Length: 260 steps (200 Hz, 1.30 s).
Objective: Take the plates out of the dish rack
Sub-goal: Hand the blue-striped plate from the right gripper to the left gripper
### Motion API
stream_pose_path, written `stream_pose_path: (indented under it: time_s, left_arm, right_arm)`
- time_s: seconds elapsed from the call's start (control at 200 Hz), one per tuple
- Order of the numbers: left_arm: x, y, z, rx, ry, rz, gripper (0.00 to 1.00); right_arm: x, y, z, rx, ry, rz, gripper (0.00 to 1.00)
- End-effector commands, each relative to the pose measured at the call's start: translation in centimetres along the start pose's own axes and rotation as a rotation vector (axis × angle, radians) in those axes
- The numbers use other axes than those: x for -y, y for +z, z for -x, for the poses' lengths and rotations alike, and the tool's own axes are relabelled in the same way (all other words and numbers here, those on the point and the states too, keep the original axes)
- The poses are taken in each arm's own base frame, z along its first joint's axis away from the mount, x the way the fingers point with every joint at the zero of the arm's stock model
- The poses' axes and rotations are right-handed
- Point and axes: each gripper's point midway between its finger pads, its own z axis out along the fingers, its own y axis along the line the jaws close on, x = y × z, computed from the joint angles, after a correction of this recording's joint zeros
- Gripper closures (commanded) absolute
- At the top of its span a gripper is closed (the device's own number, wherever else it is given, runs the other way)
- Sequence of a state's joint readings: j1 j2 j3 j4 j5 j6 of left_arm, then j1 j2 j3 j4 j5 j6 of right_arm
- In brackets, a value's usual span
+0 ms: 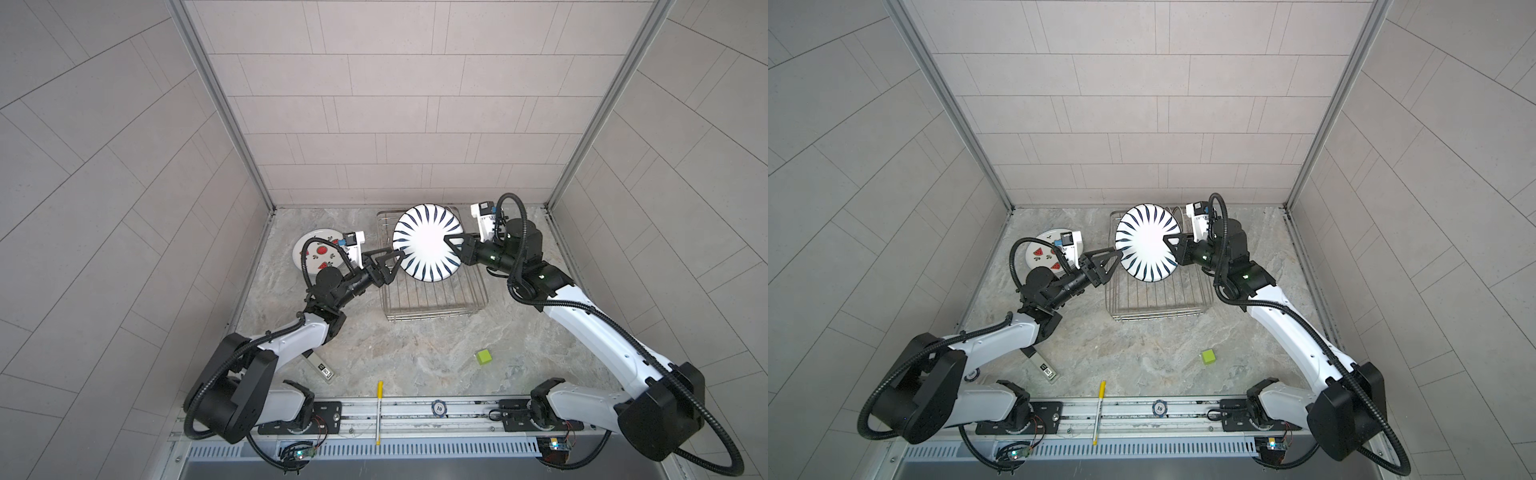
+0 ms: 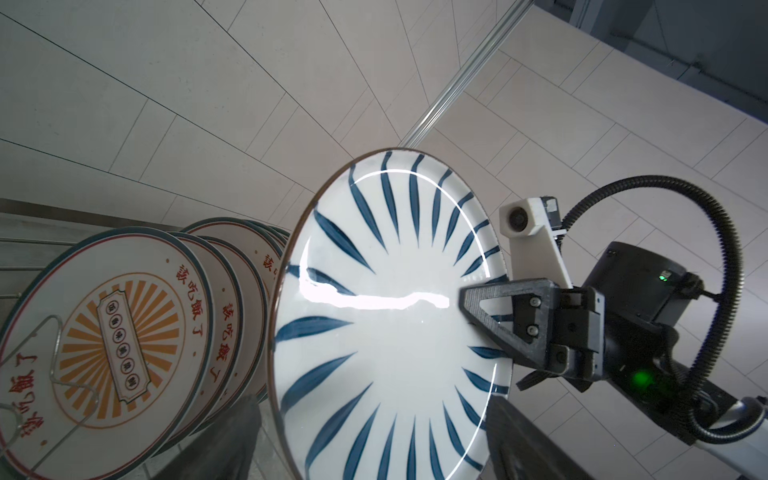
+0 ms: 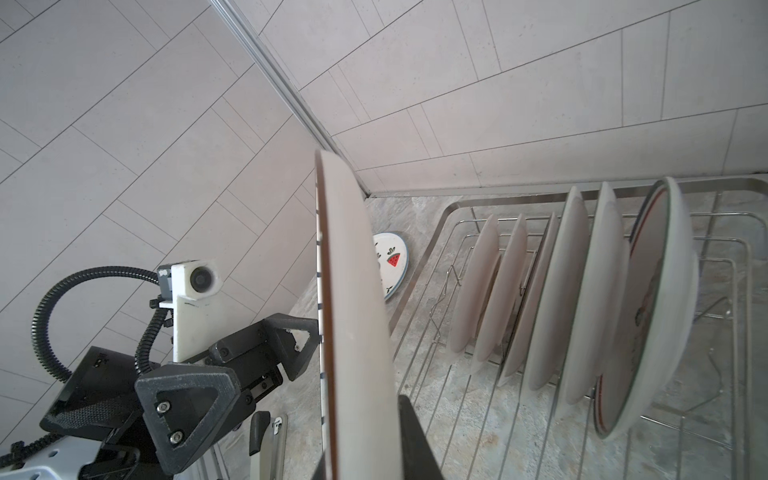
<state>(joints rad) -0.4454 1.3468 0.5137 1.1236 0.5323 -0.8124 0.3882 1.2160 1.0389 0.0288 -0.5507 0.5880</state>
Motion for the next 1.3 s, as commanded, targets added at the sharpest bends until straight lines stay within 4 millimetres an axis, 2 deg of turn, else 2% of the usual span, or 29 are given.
stream_pose_path:
  time_s: [0.0,0.255,0.365,0.49,0.756,0.801,0.936,1.006,1.296]
  left_arm:
    - [1.3,0.1,0.4,0.017,-0.021,-0.079,0.13]
    - [1.5,0.8,0.7,0.028,-0.049,-0.109,0.27]
    - [2.0,0.7,1.0,0.034,-0.057,-0.123,0.37]
    - [2.3,0.4,1.2,0.042,-0.077,-0.131,0.58]
    - [3.1,-0.5,1.8,0.067,-0.084,-0.132,0.77]
    - [3.2,-0.6,1.8,0.069,-0.083,-0.131,0.80]
    - [2.9,-0.9,1.9,0.078,-0.078,-0.108,0.83]
    - [2.6,-0.9,2.0,0.085,-0.083,-0.091,0.90]
    - [2.2,-1.2,2.8,0.125,-0.078,-0.050,0.99]
  right_arm:
    - [-5.1,-1.0,4.2,0.145,-0.075,0.198,1.00]
    - [-5.8,-0.4,3.7,0.144,-0.102,0.241,1.00]
    - [-5.6,0.0,3.5,0.136,-0.103,0.239,1.00]
    - [-5.4,0.5,3.3,0.128,-0.101,0.240,1.00]
    - [-4.6,1.7,2.7,0.096,-0.080,0.234,0.99]
    - [-4.4,1.9,2.5,0.088,-0.077,0.230,0.97]
    - [-3.6,2.7,1.7,0.055,-0.075,0.187,0.92]
    - [-3.4,3.2,1.1,0.030,-0.082,0.169,0.84]
    - [-1.8,4.5,-0.3,-0.018,-0.086,0.094,0.65]
